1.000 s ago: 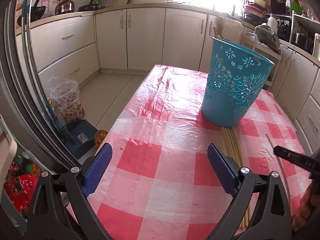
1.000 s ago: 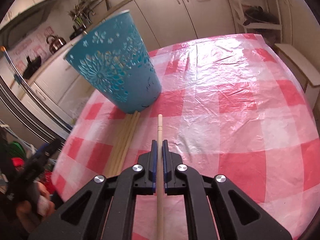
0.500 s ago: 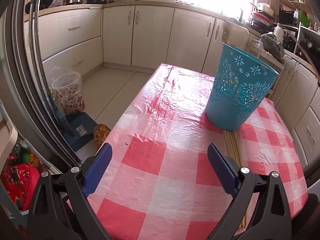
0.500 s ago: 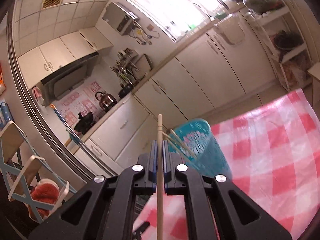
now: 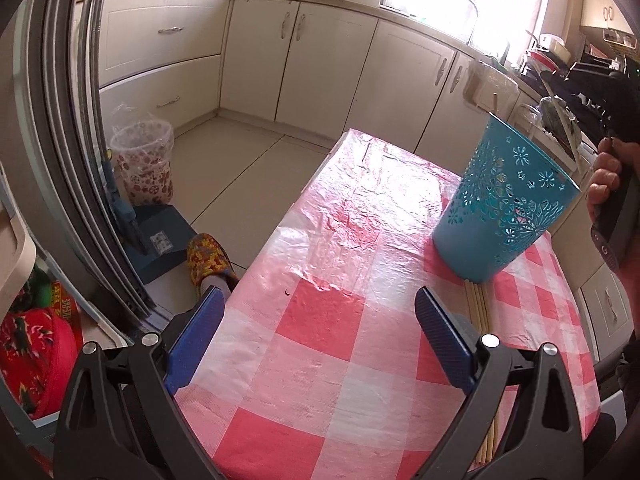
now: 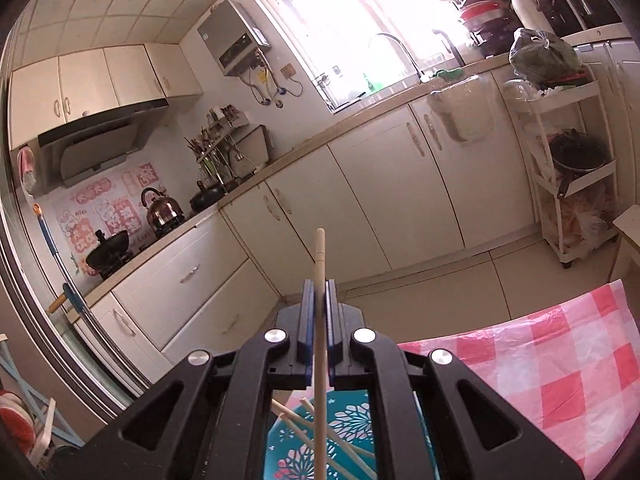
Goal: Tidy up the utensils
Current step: 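Carry the chopstick over the teal cup and open the right gripper, then move the open right gripper back down to the chopsticks beside the cup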
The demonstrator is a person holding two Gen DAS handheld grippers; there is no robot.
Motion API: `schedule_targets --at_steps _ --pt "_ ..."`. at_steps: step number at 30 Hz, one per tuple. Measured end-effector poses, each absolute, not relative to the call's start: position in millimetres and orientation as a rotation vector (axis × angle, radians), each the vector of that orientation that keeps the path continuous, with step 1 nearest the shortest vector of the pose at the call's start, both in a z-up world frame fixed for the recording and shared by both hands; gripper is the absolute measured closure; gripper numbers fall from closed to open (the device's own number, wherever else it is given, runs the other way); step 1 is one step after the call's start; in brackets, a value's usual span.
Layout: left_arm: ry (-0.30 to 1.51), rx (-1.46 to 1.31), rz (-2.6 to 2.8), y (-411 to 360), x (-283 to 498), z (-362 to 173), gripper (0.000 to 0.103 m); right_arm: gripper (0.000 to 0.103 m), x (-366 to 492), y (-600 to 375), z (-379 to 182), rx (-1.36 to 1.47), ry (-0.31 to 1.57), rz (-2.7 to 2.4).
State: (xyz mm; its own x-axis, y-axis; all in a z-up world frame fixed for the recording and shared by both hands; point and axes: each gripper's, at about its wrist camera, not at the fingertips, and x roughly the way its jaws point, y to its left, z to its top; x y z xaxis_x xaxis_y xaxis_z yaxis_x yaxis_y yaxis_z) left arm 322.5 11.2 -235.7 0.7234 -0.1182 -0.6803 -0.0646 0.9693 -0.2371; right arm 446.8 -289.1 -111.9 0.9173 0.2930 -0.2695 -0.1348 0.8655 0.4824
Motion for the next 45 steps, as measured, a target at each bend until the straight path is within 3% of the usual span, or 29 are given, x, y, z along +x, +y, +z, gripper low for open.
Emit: schedule_targets --at_steps 20,24,31,35,45 --pt "0.757 -0.254 -0.037 7 321 -231 0.011 0.096 440 -278 -117 0.353 0.425 0.25" --pt "0.751 -0.248 -0.034 7 317 -226 0.011 0.085 426 -278 -127 0.337 0.46 0.254" --pt "0.729 -0.203 -0.025 2 304 -212 0.011 0.083 384 -299 -124 0.383 0.43 0.226" --pt "0.719 -0.178 -0.019 -2 297 -204 0.011 0.07 346 -315 -122 0.417 0.399 0.193" --pt "0.679 -0.09 -0.033 -23 276 -188 0.009 0.07 291 -301 -187 0.377 0.574 0.162"
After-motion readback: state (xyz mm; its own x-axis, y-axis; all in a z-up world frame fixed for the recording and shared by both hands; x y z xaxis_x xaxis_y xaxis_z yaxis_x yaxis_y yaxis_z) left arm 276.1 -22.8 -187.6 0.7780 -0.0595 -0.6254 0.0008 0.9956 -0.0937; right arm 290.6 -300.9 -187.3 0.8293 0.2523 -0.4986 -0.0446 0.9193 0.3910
